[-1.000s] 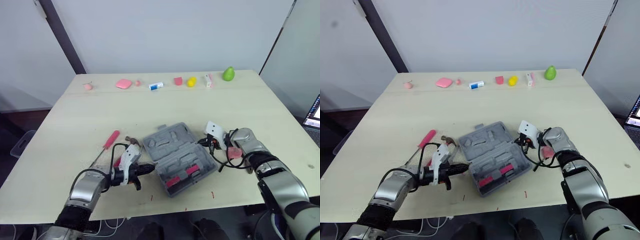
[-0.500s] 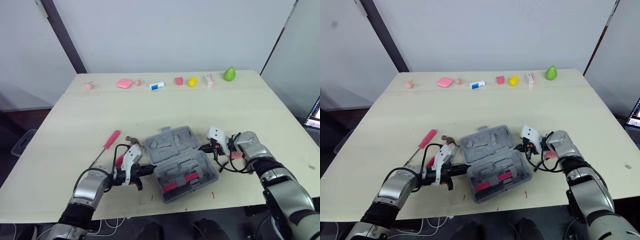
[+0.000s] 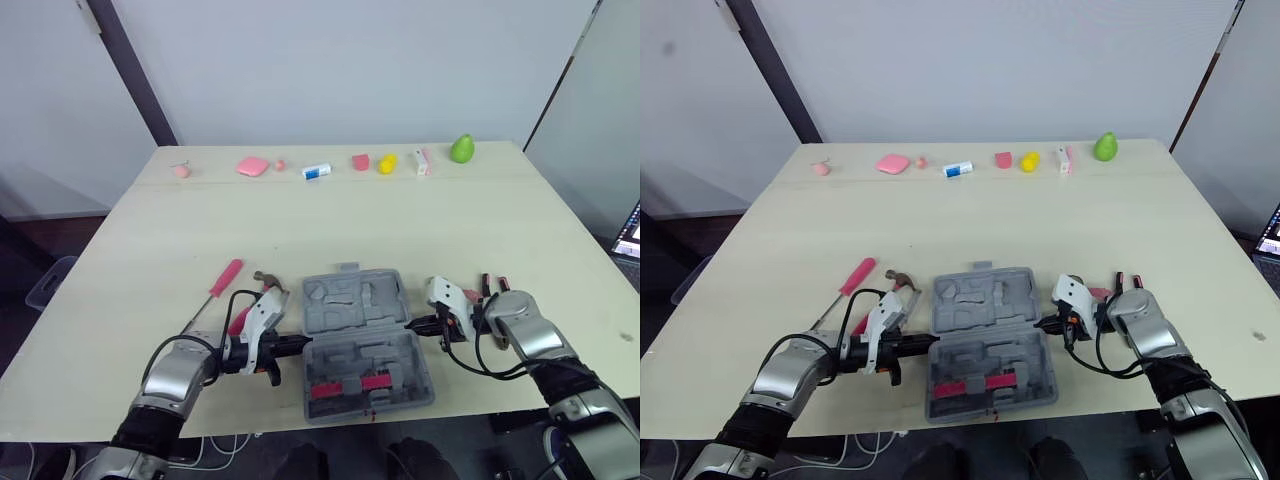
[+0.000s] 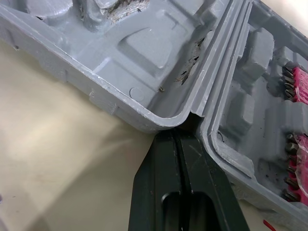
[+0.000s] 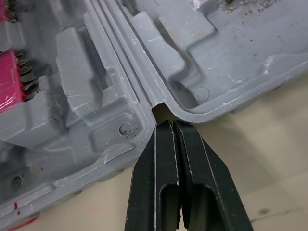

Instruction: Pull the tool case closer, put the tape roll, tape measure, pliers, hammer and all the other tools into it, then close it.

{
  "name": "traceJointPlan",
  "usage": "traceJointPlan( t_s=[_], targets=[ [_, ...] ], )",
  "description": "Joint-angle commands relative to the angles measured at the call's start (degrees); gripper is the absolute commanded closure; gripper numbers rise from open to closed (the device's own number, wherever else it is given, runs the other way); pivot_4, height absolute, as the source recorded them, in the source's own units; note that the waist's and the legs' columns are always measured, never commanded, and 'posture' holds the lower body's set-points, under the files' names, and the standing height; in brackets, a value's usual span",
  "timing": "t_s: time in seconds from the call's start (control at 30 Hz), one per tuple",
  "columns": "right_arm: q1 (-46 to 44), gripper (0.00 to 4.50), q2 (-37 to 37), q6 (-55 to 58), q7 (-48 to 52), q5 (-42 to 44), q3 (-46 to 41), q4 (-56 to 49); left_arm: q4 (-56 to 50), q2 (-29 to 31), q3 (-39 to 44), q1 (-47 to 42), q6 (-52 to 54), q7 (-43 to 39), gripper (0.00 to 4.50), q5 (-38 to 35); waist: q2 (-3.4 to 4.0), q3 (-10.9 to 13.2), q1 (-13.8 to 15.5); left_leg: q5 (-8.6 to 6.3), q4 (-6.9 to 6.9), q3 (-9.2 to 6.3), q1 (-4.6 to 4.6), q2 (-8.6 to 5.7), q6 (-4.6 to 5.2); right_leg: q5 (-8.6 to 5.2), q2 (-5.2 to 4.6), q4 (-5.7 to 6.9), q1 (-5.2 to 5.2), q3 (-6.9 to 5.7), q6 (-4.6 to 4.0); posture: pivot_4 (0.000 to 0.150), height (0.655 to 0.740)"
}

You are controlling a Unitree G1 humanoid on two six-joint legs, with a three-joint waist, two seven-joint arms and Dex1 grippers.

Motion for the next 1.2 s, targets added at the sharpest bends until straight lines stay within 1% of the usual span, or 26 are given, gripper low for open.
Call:
traceJointPlan(
  t_s=[0.03, 0.27, 0.57, 0.73, 0.87, 1.2],
  targets=[
    [4.24, 4.42, -1.14, 4.26, 0.78, 3.00, 0.76, -7.90, -2.98, 0.46, -2.29, 0.51, 1.30, -2.62, 4.50, -0.70, 0.00, 0.00, 0.11, 0.00, 0.00, -0.03, 0.00, 0.00, 0.00, -0.01, 0.00, -0.02, 0.02, -0.02, 0.00, 0.150, 0.7400],
    [9.25, 4.42, -2.77, 9.24, -0.29, 5.62, 0.72, -15.44, -2.81, 1.41, -3.94, 0.20, 1.72, -4.02, 4.50, 0.25, 0.00, 0.00, 0.26, 0.00, 0.01, -0.03, -0.02, -0.01, 0.00, -0.01, 0.03, -0.03, 0.02, -0.07, 0.01, 0.150, 0.7400],
    [12.33, 4.42, -3.82, 11.94, -2.95, 7.55, 0.32, -19.53, -4.72, 3.68, -6.97, 1.31, 3.12, -8.33, 4.50, -0.26, 0.00, 0.00, 0.24, 0.00, 0.03, -0.02, -0.02, -0.01, 0.00, -0.02, 0.05, -0.02, 0.02, -0.06, 0.01, 0.150, 0.7400],
    [13.94, 4.42, -4.66, 12.74, -4.09, 8.84, 0.14, -21.20, -5.04, 4.29, -7.19, 1.79, 3.14, -8.50, 4.50, 0.17, 0.00, -0.01, 0.36, 0.00, 0.03, -0.02, -0.03, -0.01, 0.00, -0.02, 0.04, -0.03, 0.02, -0.06, 0.01, 0.150, 0.7400],
    [14.78, 4.42, -4.80, 13.12, -4.89, 9.40, 0.31, -22.17, -3.34, 4.39, -6.57, 1.14, 2.35, -7.57, 4.50, 1.13, 0.00, -0.01, 0.39, 0.00, 0.03, -0.02, -0.03, 0.00, 0.00, -0.03, 0.06, -0.02, 0.02, -0.07, 0.01, 0.150, 0.7400],
    [13.93, 4.42, -4.07, 11.90, -7.42, 9.88, -0.01, -20.19, -0.79, 4.84, -4.60, -0.44, 2.55, -7.40, 4.50, 0.83, 0.00, 0.00, 0.38, 0.01, 0.10, -0.01, -0.03, 0.01, 0.01, -0.03, 0.10, 0.01, 0.02, -0.06, 0.00, 0.150, 0.7400]
  ],
)
